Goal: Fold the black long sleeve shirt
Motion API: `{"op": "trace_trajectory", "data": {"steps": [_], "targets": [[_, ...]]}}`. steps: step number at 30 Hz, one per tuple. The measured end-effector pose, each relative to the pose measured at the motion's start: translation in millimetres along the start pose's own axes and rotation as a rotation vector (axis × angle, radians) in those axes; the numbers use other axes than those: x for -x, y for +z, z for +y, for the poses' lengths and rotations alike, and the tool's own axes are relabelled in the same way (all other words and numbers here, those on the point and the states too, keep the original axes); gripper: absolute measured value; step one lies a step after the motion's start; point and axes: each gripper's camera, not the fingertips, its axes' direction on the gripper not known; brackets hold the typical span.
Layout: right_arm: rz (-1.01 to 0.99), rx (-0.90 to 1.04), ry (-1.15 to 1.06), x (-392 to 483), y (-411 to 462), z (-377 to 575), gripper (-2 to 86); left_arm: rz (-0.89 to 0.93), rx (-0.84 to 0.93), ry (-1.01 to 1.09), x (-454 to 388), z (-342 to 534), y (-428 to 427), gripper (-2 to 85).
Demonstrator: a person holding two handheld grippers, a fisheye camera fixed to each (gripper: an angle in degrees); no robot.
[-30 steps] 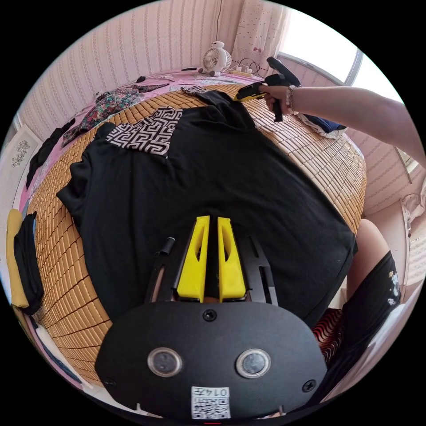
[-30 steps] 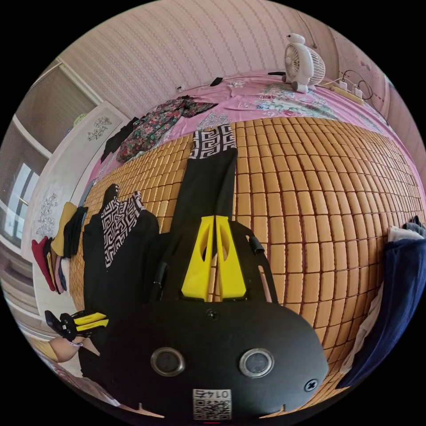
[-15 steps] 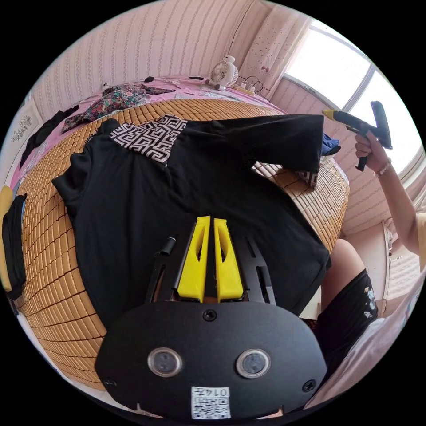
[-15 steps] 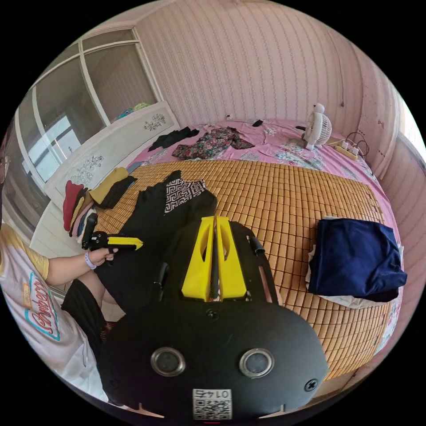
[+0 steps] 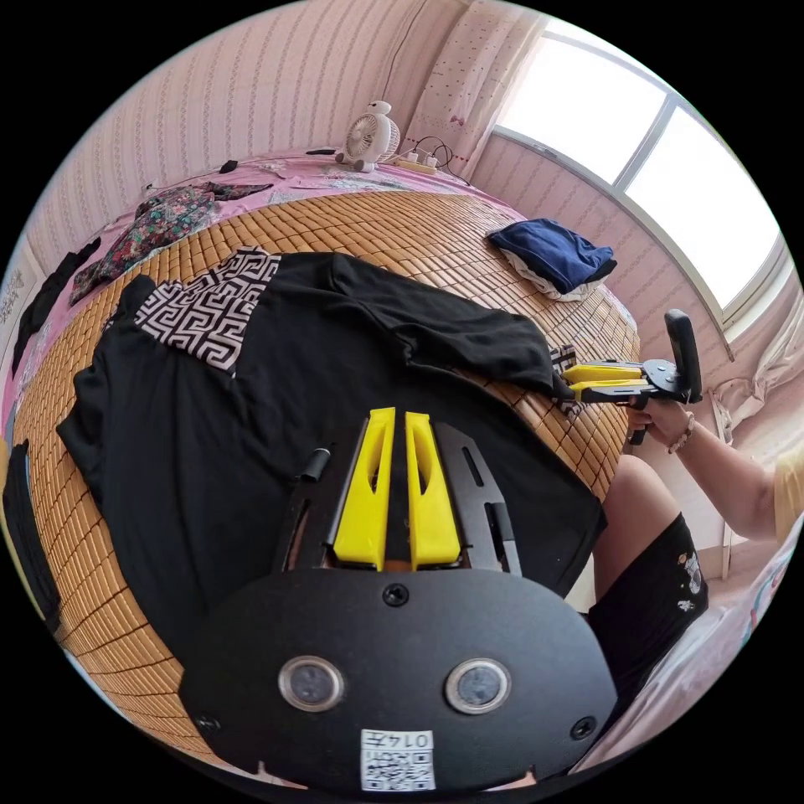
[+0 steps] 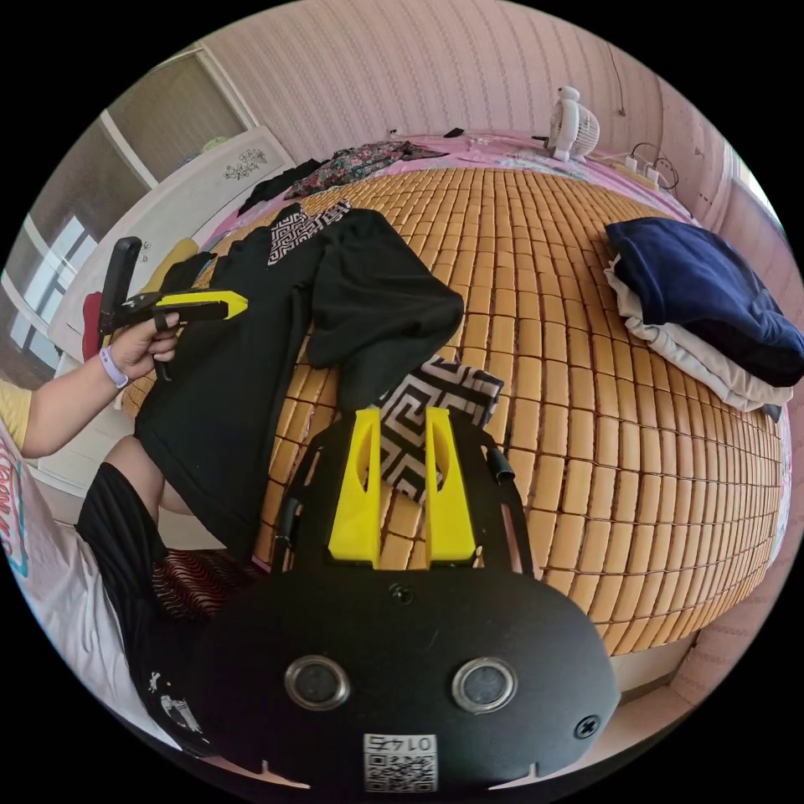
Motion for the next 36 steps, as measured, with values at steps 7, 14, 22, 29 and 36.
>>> {"op": "trace_trajectory", "data": {"steps": [7,14,22,29,36], "targets": [[0.16,0.093,0.041,-10.3,-14.0,17.6,2.3,0.013,0.03,0.088,-24.2,-50.4,31.5,1.4],[0.198,-0.023,0.279,-57.0,-57.1,86.9,6.2,0.004,0.034,0.15,-34.1,-93.1,48.1,2.6],[0.029,-0.117,0.299,-76.7,-48.2,87.4,8.7,-0.009,0.017,0.084,-22.2,-147.6,73.7,3.6],[-0.026,0.06,0.207,-65.7,-35.0,111.9,5.9,-0.099,0.158,0.089,-19.3,-165.7,122.6,3.9],[-0.067,-0.057,0.085,-94.8,-116.7,68.6,0.2,-0.091,0.088,0.061,-15.6,-162.7,117.6,4.1]]}}
